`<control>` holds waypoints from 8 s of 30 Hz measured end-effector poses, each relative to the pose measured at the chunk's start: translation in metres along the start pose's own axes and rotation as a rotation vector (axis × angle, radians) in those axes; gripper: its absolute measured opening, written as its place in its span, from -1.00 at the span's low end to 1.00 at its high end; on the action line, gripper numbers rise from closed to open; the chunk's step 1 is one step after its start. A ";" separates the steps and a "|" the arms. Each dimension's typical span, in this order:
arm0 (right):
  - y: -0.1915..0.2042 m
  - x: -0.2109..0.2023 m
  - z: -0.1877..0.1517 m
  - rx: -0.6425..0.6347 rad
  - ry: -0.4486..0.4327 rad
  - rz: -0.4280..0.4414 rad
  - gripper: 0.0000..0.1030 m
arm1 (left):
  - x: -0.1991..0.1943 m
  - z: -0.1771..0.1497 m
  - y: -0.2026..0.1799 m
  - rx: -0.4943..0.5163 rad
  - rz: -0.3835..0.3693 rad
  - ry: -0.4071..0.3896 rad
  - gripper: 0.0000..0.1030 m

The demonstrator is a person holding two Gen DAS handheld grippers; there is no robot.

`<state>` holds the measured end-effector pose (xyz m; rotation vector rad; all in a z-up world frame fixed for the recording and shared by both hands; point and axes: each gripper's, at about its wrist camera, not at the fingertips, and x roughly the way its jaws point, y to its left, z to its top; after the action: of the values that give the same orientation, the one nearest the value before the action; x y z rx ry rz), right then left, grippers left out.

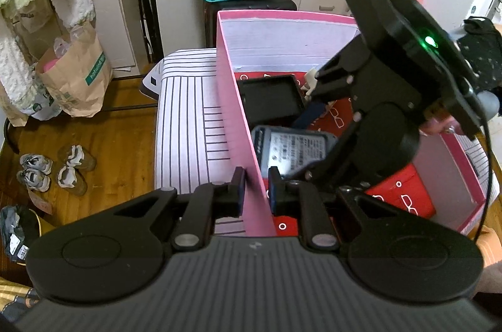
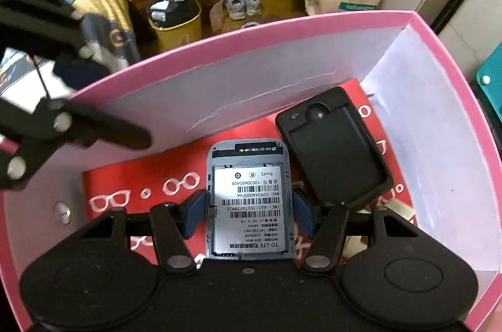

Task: Organize rigid objects
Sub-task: 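Carry the grey battery pack with the right gripper into the box and release, then move the right gripper to the small black battery and close on it, then carry the black battery with the right gripper into the pink box and release, then move the right gripper to the second grey battery pack and grasp it, then lift the grey battery pack with the right gripper into the box and release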

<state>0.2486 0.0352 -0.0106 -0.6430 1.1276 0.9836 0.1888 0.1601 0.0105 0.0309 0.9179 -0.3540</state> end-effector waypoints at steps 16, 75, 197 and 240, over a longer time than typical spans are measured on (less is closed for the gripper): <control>-0.010 -0.122 -0.063 0.179 -0.270 -0.144 0.33 | 0.000 -0.001 0.001 -0.018 0.004 -0.004 -0.73; -0.111 -0.090 -0.211 0.816 -0.490 -0.232 -0.81 | 0.003 0.008 -0.001 -0.097 0.036 0.042 -0.77; -0.008 -0.069 -0.321 0.826 -0.353 -0.436 0.67 | 0.002 0.002 -0.003 -0.113 0.036 0.025 -0.74; -0.014 -0.146 -0.139 0.555 -0.526 -0.002 0.24 | 0.002 0.005 -0.028 0.108 0.131 0.109 -0.83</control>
<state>0.1845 -0.1328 0.0809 0.0662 0.8649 0.7263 0.1855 0.1325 0.0152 0.2103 0.9988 -0.2812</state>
